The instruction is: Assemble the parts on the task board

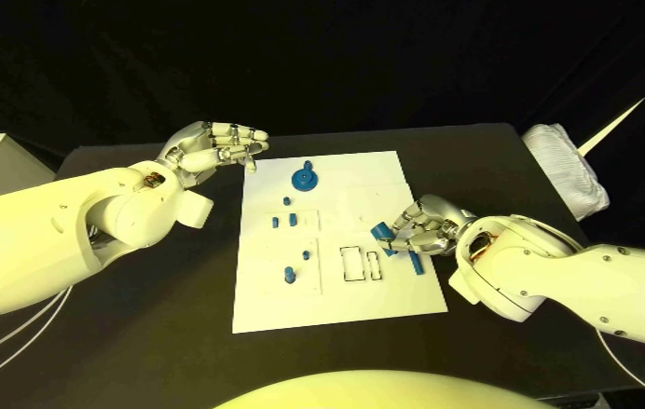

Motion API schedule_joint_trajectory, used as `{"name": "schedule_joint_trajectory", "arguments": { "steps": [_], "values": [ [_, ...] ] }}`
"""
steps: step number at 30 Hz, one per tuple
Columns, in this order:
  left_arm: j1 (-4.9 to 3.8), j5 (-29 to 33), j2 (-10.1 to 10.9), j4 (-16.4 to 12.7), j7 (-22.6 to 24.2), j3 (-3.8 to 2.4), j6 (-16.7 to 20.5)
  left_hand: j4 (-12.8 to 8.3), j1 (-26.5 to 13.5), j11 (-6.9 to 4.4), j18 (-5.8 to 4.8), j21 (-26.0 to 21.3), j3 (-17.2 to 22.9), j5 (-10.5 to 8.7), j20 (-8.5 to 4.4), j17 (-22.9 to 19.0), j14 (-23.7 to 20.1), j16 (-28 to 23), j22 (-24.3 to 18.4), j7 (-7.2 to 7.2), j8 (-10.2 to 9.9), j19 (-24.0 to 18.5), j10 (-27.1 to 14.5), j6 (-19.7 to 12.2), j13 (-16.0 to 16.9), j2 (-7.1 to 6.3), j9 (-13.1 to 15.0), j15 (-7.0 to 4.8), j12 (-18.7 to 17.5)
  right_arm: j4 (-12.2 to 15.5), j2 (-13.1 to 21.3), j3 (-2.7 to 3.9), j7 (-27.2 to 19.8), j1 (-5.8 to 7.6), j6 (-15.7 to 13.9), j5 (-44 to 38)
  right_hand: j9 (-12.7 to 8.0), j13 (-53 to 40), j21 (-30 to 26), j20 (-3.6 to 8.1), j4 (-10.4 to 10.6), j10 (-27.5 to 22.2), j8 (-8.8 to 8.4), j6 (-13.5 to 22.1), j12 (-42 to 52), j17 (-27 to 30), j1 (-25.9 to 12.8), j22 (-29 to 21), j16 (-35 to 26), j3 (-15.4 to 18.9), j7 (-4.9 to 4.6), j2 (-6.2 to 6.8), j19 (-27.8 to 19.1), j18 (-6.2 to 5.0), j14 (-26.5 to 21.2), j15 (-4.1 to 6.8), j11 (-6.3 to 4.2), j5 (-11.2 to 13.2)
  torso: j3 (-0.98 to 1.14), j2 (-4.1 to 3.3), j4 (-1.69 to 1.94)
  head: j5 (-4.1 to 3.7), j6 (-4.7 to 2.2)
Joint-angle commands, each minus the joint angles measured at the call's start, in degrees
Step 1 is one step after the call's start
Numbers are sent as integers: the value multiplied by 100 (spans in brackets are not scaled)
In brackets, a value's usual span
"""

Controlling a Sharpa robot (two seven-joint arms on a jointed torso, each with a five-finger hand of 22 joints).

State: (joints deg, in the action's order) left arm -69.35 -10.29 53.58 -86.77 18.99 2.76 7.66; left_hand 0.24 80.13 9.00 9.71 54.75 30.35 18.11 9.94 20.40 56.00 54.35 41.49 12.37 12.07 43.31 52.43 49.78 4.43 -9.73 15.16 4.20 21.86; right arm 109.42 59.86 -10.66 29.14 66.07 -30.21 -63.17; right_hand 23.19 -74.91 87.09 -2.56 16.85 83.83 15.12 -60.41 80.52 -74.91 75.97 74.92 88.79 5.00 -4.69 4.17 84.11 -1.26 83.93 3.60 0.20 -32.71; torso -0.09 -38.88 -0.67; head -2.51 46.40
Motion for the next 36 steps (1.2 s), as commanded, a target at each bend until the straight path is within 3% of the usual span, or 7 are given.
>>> {"name": "schedule_joint_trajectory", "arguments": {
  "steps": [1, 4, 12, 17, 24, 36],
  "values": [
    [-3, 38, -13, -4, 35, -4, -69, -6, -31, -17, 79, -39, -21, 12, 10, -6, 14, -29, -8, 5, -16, 11, -24, 11, -7, -17, -8, 22, 24, 19, -89, -2, 16, 11, 348, 216, 32, -768, 21, 43, -11, 178, 14, -93, -16, -1203, -150, 1439, 13, -49, 32, -4, 531, 75, 537, 25, -33, 209, 1, -3, -2, 17, 15],
    [-3, 40, -20, -3, 36, -4, -72, -6, -31, -17, 79, -39, -21, 12, 10, -6, 14, -29, -8, 5, -16, 11, -24, 11, -7, -17, -8, 22, 24, -6, -190, -3, 84, 1, 584, 232, 21, -781, 28, 38, -4, 188, -1, -96, -12, -1226, -320, 1441, 20, -39, 21, -16, 532, 76, 543, 17, -21, 376, -3, -3, -3, 20, 12],
    [-3, 42, -29, 5, 30, -4, -71, -9, -28, -17, 79, -40, -16, 13, 10, -6, 13, -30, -8, 5, -14, 13, -25, 15, -8, -13, -8, 22, 27, -98, -420, -5, 214, -46, 909, 121, 32, -903, 119, 41, -7, 274, 32, -193, 125, -1317, -704, 1464, 52, -16, 55, -110, 552, 93, 564, 33, -47, 519, 1, -4, 4, 24, 7],
    [-3, 42, -31, 7, 16, -4, -83, -11, -26, -17, 80, -40, -14, 14, 10, -6, 13, -30, -9, 5, -14, 14, -25, 15, -9, -11, -9, 21, 28, -134, -510, -5, 245, -61, 937, 70, 45, -950, 134, 50, -10, 305, 53, -225, 177, -1321, -801, 1467, 53, -10, 73, -131, 555, 96, 565, 46, -62, 682, 2, -6, 3, 32, 7],
    [-3, 42, -29, 7, 8, -4, -79, -11, -28, -16, 80, -40, -15, 13, 10, -6, 15, -29, -9, 7, -19, 16, -27, 7, -10, -13, -11, 22, 29, -158, -585, -5, 255, -89, 876, 48, 48, -949, 106, 52, -10, 306, 57, -231, 174, -1298, -820, 1460, 45, -9, 76, -138, 549, 90, 560, 48, -65, 713, 4, -11, 11, 47, 10],
    [-3, 43, -24, 12, -2, -4, -86, -14, -31, -12, 79, -41, -13, 13, 10, -6, 17, -29, -10, 13, -40, 21, -36, -29, -13, -16, -22, 24, 29, -134, -643, -4, 216, -111, 825, 35, 51, -931, 81, 54, -17, 295, 58, -227, 144, -1278, -825, 1454, 37, -5, 78, -127, 544, 85, 555, 50, -66, 764, 5, -9, -4, 85, 30]
  ]
}}
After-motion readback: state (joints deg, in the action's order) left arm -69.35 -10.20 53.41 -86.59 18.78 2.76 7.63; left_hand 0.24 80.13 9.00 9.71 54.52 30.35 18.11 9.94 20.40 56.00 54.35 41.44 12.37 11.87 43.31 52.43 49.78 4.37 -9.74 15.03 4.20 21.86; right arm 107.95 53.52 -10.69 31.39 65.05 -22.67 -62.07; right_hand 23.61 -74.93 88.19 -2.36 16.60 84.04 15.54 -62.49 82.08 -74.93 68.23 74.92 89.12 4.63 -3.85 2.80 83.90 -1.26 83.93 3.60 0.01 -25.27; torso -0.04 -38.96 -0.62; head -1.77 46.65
